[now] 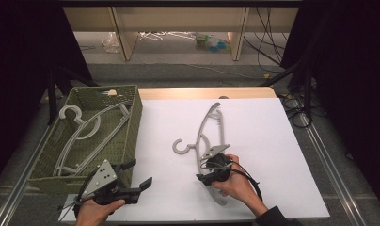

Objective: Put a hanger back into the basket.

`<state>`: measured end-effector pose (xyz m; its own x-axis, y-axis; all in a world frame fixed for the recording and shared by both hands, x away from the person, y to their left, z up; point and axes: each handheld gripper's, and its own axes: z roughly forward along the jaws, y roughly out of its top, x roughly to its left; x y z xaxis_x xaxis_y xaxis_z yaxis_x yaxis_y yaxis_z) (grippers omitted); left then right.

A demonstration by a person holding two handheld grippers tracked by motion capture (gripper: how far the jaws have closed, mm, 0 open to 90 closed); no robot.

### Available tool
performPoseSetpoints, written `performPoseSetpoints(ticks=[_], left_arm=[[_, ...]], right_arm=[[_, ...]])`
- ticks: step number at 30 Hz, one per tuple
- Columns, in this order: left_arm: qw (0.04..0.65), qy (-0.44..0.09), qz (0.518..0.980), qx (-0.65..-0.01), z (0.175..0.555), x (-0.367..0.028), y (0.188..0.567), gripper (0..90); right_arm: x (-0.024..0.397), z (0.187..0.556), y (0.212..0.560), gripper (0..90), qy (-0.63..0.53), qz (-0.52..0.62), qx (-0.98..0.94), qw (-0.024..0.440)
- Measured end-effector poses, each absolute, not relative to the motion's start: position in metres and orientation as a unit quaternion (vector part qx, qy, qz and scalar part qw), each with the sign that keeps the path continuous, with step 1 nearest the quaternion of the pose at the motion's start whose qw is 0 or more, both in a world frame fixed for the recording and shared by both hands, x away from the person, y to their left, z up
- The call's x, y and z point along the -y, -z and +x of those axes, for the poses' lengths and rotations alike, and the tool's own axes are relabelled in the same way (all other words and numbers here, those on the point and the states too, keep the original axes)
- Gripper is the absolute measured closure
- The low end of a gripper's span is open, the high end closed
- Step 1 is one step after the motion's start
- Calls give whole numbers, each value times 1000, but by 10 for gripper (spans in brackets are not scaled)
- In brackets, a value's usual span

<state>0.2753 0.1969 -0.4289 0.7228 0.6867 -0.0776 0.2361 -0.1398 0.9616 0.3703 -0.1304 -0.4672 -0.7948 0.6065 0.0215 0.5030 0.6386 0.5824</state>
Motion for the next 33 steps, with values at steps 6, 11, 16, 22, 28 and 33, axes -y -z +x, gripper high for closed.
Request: performPoseSetpoints(ticks=[6,11,16,22,28,33], left_arm=[[574,-196,730,-315,275,-197,429,168],[577,-196,730,-309,276,-196,430,170],[570,-198,734,-312,276,-196,430,170],[571,-200,734,-307,276,-197,430,172],[575,-200,731,-310,275,-197,430,172],[574,-200,732,-308,275,-198,430,172]], right_arm=[[122,379,471,455,-276,303,-908,82],[117,385,473,520,-254,305,-915,71],[112,390,470,541,-229,312,-920,62],[112,396,468,619,-217,326,-918,57],[115,398,468,696,-218,333,-916,55],[118,402,468,753,-224,338,-913,44]])
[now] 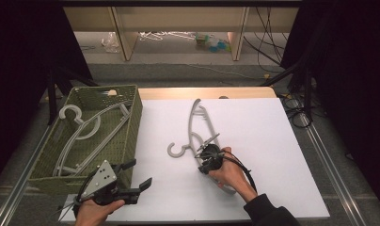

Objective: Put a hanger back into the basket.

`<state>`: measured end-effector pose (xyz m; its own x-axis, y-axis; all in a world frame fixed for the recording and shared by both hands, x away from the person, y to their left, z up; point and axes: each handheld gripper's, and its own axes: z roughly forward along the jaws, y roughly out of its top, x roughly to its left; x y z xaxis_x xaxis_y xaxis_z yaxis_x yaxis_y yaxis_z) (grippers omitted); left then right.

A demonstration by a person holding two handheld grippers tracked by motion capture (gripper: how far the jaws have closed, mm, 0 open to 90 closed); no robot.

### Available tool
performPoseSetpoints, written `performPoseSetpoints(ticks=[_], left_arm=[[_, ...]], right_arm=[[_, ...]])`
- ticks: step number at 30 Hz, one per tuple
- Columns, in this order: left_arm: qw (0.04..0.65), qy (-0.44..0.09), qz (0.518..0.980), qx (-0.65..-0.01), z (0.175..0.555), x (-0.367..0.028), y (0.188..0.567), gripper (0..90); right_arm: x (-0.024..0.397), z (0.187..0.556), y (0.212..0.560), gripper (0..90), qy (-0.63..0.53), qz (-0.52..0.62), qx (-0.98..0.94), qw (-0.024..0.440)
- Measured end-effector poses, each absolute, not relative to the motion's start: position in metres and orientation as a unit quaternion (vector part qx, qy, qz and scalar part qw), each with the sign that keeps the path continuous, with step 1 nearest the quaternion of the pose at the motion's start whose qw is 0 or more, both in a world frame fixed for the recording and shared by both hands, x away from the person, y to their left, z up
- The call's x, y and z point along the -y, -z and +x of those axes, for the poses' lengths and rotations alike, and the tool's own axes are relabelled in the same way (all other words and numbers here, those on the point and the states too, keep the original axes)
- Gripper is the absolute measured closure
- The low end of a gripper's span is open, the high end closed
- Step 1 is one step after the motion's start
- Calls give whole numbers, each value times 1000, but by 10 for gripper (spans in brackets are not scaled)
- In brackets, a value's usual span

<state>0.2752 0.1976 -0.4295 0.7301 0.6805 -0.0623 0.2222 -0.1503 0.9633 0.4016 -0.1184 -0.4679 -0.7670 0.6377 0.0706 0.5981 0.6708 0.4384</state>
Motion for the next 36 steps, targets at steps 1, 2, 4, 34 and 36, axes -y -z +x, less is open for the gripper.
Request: performPoseSetpoints(ticks=[1,2,4,34,36], left_arm=[[574,-199,732,-308,275,-198,429,173],[574,-199,732,-308,275,-198,429,173],[575,-200,732,-306,275,-198,429,173],[436,-229,827,-271,314,-150,439,256],[401,-228,851,-251,321,-142,444,281]], right_arm=[[120,403,468,772,-224,332,-915,47],[120,403,468,772,-224,332,-915,47],[121,403,468,792,-224,328,-916,49],[175,350,430,825,-237,171,-956,-20],[177,348,429,825,-238,166,-957,-25]])
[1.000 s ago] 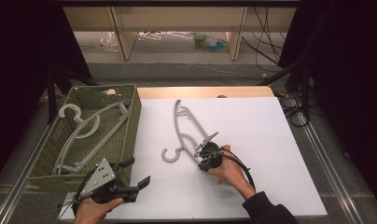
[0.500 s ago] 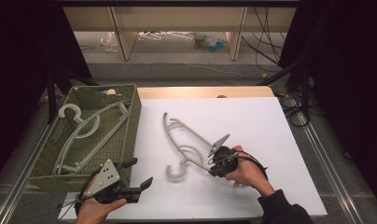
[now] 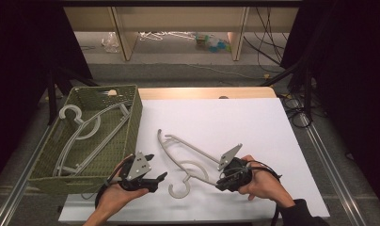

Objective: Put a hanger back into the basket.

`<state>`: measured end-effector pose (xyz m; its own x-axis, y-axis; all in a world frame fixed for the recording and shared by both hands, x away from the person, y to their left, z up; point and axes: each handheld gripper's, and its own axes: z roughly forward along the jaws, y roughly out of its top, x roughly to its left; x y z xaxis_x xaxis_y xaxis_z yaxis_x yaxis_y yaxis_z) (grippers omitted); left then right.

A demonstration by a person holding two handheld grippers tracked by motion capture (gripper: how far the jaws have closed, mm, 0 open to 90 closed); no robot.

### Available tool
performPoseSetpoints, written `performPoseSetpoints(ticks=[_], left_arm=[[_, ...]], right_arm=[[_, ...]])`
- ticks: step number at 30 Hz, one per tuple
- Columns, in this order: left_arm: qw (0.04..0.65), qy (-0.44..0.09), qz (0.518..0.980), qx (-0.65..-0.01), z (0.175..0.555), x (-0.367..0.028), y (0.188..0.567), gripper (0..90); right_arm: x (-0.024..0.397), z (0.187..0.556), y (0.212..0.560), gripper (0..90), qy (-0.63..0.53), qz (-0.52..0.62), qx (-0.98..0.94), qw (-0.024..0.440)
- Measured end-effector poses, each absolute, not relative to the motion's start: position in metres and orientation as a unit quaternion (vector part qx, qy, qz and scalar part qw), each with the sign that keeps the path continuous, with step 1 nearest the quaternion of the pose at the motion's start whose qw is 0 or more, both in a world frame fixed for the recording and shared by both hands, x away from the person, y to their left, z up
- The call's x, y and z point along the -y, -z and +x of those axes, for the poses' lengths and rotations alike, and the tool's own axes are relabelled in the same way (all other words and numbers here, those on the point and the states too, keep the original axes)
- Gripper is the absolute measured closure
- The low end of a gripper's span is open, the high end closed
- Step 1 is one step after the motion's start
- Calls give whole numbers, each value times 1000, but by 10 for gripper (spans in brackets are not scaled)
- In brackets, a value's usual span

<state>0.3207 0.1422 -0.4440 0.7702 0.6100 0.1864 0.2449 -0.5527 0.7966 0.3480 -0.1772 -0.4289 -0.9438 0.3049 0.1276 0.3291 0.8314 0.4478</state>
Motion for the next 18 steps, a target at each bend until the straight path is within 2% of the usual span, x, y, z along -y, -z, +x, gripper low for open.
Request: performPoseSetpoints(ticks=[10,18], left_arm=[[362,-229,887,-171,338,-113,454,326],[339,-235,906,-97,343,-101,462,423]], right_arm=[[184,336,418,824,245,-148,958,32],[187,333,413,824,250,-132,958,46]])
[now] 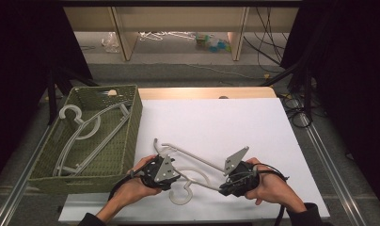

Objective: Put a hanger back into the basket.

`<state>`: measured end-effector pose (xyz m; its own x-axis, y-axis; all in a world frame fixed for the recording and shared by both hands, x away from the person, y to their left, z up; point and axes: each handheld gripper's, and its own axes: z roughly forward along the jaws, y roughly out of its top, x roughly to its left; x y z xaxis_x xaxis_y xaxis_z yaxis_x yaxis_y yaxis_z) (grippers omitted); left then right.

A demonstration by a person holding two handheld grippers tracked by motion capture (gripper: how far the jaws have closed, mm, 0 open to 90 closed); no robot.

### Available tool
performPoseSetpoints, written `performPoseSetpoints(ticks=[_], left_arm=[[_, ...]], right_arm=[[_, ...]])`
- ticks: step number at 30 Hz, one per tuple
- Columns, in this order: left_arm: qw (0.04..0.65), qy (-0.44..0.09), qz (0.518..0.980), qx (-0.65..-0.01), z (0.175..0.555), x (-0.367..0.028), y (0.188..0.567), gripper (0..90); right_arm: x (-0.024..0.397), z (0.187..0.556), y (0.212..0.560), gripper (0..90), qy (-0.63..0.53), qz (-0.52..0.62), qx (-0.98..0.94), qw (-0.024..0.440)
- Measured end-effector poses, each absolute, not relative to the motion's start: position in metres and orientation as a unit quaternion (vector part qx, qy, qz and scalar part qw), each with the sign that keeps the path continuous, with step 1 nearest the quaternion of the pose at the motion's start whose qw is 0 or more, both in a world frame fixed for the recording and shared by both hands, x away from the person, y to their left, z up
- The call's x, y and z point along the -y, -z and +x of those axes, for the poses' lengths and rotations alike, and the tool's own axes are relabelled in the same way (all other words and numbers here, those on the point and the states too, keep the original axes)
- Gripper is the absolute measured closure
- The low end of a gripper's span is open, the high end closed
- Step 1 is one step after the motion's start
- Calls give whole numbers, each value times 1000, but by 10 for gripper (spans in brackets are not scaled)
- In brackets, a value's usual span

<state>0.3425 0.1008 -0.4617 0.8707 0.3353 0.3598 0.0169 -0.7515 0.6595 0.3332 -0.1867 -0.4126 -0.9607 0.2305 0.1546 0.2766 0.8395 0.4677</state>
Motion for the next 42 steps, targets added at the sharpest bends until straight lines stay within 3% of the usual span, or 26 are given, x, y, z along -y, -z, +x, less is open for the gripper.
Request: performPoseSetpoints(ticks=[5,12,20,31,33,34,35,39,42], left_arm=[[341,-230,909,-68,343,-95,463,459],[318,-234,918,26,341,-84,457,658],[315,-242,915,71,335,-82,438,722],[344,-189,918,60,327,-81,419,791],[349,-177,919,48,327,-82,418,792],[351,-176,919,43,327,-82,416,793],[354,-168,919,33,327,-83,416,793],[367,-149,918,-27,332,-88,410,793],[376,-140,914,-66,335,-92,407,793]], right_arm=[[186,332,413,824,254,-129,958,41],[190,334,412,823,260,-120,957,37],[201,337,405,811,279,-117,953,20],[211,344,406,722,282,-149,948,-17],[210,345,406,687,284,-154,946,-17],[209,345,406,606,289,-166,942,-27],[209,345,406,606,289,-166,942,-27],[210,347,400,408,332,-225,914,-56],[209,348,399,354,351,-244,900,-83]])
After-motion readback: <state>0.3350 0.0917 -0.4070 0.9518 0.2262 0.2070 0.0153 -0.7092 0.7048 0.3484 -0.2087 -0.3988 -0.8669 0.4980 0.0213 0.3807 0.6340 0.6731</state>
